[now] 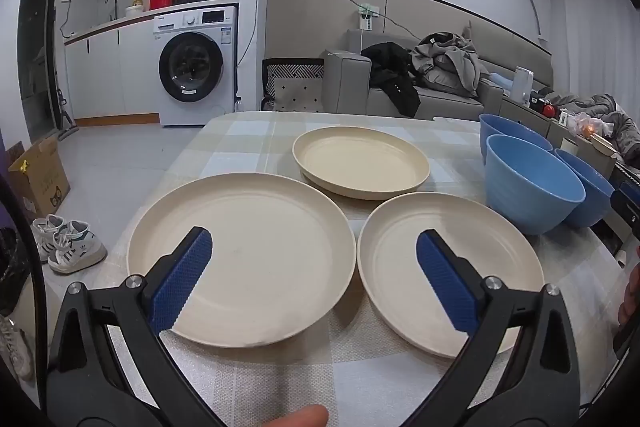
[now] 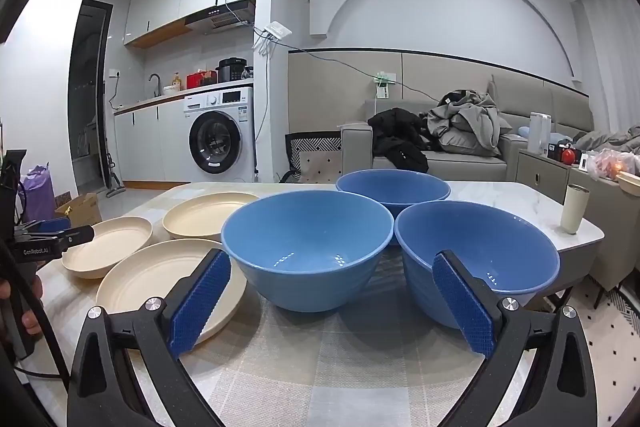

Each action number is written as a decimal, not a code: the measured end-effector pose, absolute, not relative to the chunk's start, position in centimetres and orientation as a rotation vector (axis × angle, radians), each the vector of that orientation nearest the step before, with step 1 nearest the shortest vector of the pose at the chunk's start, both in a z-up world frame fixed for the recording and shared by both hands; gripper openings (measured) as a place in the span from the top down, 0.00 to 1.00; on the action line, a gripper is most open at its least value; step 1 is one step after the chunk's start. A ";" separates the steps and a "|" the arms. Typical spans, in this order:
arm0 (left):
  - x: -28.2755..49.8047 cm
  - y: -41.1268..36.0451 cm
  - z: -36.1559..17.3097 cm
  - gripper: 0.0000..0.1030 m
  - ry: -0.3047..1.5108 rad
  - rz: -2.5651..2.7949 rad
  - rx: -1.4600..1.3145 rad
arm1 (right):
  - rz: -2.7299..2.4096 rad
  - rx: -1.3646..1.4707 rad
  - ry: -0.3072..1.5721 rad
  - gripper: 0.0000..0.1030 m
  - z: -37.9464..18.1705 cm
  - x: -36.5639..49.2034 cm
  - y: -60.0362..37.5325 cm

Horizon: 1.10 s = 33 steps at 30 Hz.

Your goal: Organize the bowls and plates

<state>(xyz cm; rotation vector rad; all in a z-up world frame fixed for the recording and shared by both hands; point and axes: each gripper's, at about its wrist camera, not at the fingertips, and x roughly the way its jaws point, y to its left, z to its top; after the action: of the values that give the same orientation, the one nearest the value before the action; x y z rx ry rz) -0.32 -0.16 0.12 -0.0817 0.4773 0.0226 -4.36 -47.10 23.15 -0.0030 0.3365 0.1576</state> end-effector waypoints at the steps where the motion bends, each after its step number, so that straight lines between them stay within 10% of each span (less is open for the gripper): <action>1: -0.4 -0.2 0.2 0.01 0.476 0.022 -0.078 | 0.156 -0.006 0.348 0.00 23.1 -4.3 -47.1; 33: -0.3 -0.1 0.4 0.01 0.480 0.024 -0.086 | 0.158 -0.009 0.347 0.00 23.2 -4.3 -47.1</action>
<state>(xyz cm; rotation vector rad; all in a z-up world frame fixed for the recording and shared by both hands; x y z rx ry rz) -0.31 -0.07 0.40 -0.0859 0.4797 0.0235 -4.32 -47.05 23.15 -0.0089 0.3471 0.1583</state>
